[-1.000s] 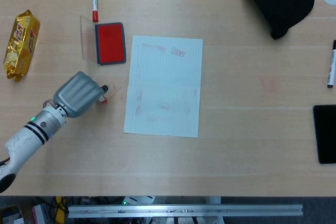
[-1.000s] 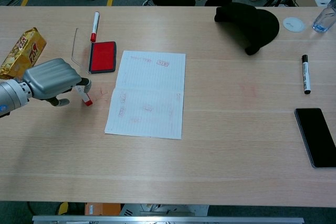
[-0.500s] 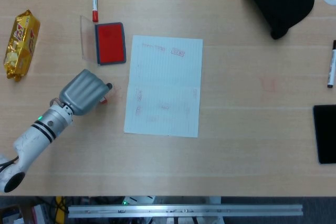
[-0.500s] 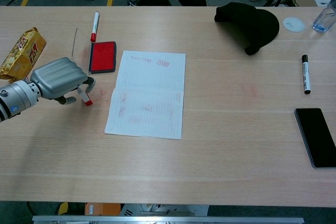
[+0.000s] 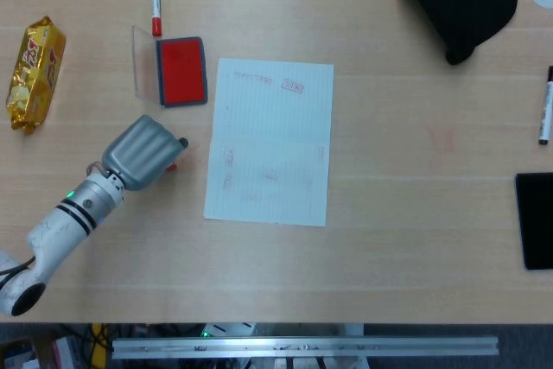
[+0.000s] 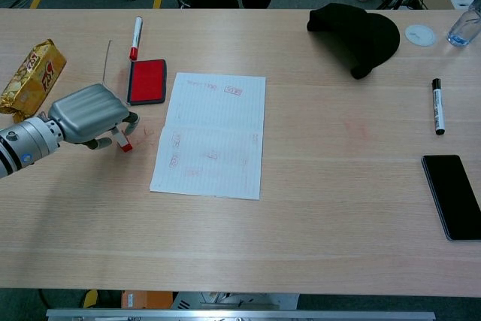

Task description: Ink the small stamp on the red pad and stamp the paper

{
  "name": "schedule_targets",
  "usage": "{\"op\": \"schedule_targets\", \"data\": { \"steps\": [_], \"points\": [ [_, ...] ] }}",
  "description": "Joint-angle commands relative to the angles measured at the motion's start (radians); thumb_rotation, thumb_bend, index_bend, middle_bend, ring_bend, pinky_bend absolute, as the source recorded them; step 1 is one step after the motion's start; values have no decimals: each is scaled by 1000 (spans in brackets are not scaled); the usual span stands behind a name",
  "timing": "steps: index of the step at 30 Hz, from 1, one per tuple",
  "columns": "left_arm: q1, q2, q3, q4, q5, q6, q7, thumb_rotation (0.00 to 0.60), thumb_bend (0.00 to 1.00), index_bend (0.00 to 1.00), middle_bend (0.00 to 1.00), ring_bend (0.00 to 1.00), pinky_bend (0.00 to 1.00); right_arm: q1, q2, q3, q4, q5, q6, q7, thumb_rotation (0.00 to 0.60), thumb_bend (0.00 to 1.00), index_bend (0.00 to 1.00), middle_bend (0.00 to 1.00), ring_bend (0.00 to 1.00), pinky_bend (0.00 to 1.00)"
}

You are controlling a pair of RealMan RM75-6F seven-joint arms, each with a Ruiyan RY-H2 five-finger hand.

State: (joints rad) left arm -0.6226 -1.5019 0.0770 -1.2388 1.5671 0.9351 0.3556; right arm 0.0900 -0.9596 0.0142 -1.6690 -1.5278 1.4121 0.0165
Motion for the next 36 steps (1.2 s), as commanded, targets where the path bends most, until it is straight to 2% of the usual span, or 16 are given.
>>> {"op": "schedule_targets", "data": {
  "steps": [1, 22, 36],
  "points": [
    [-2, -2, 0, 1, 1, 0, -2, 600, 263, 482, 1000, 1000, 1000, -1, 0, 0, 1, 2, 0, 0, 600, 54, 299, 377, 341, 481],
    [-12, -3, 0, 0, -7, -16, 2, 600, 296, 474, 1000, 1000, 1000, -4, -1, -2, 4, 7, -6, 0, 600, 53, 299, 377, 341, 481],
    [-14, -3, -1, 8, -11, -16, 4, 600, 295, 510, 1000, 1000, 1000, -2, -1, -2, 0, 8, -11, -6, 600, 54, 300, 377, 341, 481]
  ]
}}
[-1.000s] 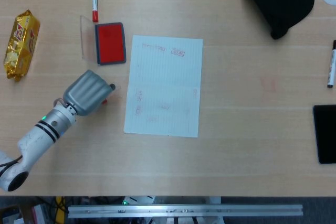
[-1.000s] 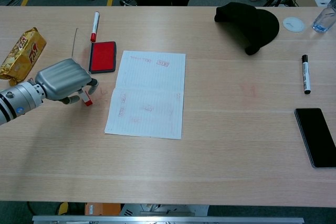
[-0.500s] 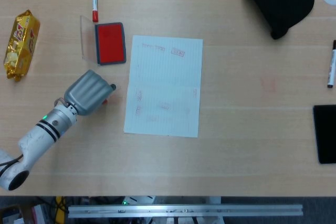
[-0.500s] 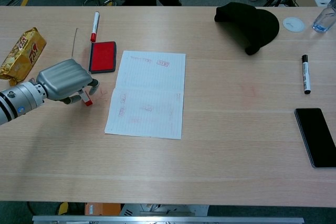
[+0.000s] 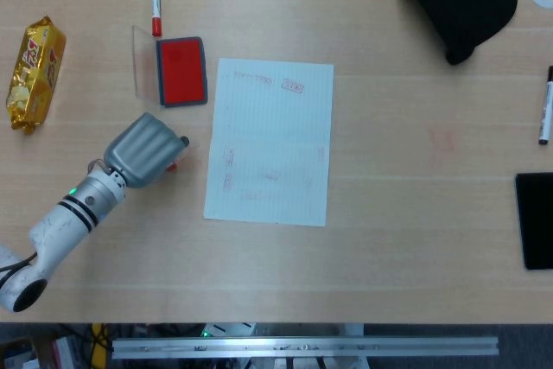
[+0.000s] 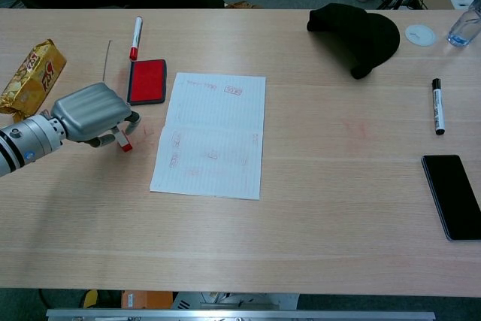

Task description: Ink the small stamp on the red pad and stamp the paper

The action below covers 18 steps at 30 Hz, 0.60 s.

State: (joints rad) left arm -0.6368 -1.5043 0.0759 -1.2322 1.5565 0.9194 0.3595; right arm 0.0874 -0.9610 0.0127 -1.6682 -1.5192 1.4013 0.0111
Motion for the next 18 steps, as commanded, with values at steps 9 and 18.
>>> {"op": "schedule_targets", "data": {
  "steps": [9, 18],
  "points": [
    [2, -2, 0, 7, 0, 6, -4, 600, 296, 561, 1000, 1000, 1000, 1, 2, 0, -5, -1, -2, -5, 600, 53, 300, 377, 340, 481],
    [3, -7, 3, 11, -1, 6, -8, 600, 295, 582, 1000, 1000, 1000, -2, 3, 0, -6, -1, 2, -3, 600, 53, 300, 377, 341, 481]
  ]
}}
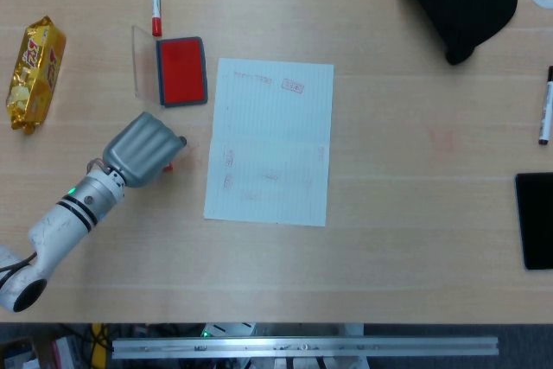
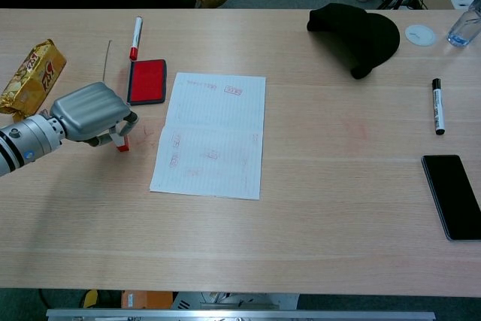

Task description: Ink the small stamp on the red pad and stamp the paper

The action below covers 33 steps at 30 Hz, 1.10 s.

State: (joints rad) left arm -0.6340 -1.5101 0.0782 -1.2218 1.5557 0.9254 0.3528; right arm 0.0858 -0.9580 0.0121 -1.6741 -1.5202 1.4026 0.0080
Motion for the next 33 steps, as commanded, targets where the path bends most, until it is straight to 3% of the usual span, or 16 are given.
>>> {"op": "schedule_targets", "data": {
  "steps": [1, 18, 33],
  "points": [
    [1, -2, 1, 3, 1, 1, -2, 600, 295, 584, 1000, 1000, 1000, 0, 0, 0, 0, 0, 1, -1, 600, 53, 300, 377, 340, 481],
    [-5, 2, -4, 4, 4, 6, 1, 600, 296, 624, 1000, 1000, 1000, -2, 2, 1, -2, 1, 3, -3, 600, 54, 300, 377, 340, 481],
    [-26, 53, -43, -61, -5, 24, 51, 600, 295, 637, 1000, 1000, 1000, -6, 2, 0, 1, -3, 10, 5, 600, 53, 299, 377, 341, 481]
  ]
}}
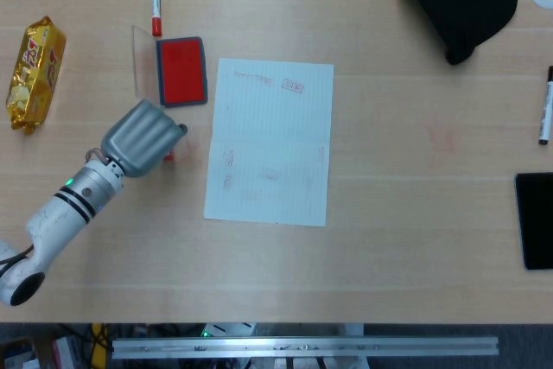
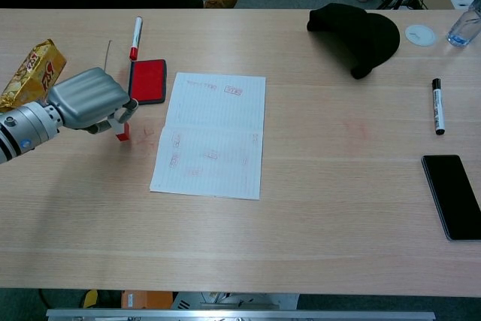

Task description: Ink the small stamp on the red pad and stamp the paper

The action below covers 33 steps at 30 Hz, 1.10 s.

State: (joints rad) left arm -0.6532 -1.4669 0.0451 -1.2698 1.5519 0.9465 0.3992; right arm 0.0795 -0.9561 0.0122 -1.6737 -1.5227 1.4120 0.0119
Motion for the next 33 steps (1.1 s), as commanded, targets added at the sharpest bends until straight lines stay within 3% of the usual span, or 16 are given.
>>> {"op": "schedule_targets", "data": {
  "steps": [1, 8, 15, 33],
  "points": [
    [-14, 17, -18, -23, -3, 3, 8, 600, 295, 638, 1000, 1000, 1000, 0, -1, 0, 2, -1, 1, 2, 600, 53, 299, 377, 341, 481],
    [-63, 37, -79, -62, -37, -23, 16, 600, 295, 644, 1000, 1000, 1000, -4, -3, -2, 9, -2, 4, 7, 600, 52, 300, 377, 340, 481],
    [-115, 17, -125, -35, -84, -73, 24, 600, 295, 644, 1000, 1000, 1000, -9, -3, -2, 13, 4, 8, 9, 600, 52, 299, 377, 341, 481],
    [-203, -112, -153, 195, -166, -168, -11, 600, 296, 645, 1000, 1000, 1000, -20, -4, -2, 3, 18, 11, -9, 600, 52, 299, 377, 341, 481]
  ]
}}
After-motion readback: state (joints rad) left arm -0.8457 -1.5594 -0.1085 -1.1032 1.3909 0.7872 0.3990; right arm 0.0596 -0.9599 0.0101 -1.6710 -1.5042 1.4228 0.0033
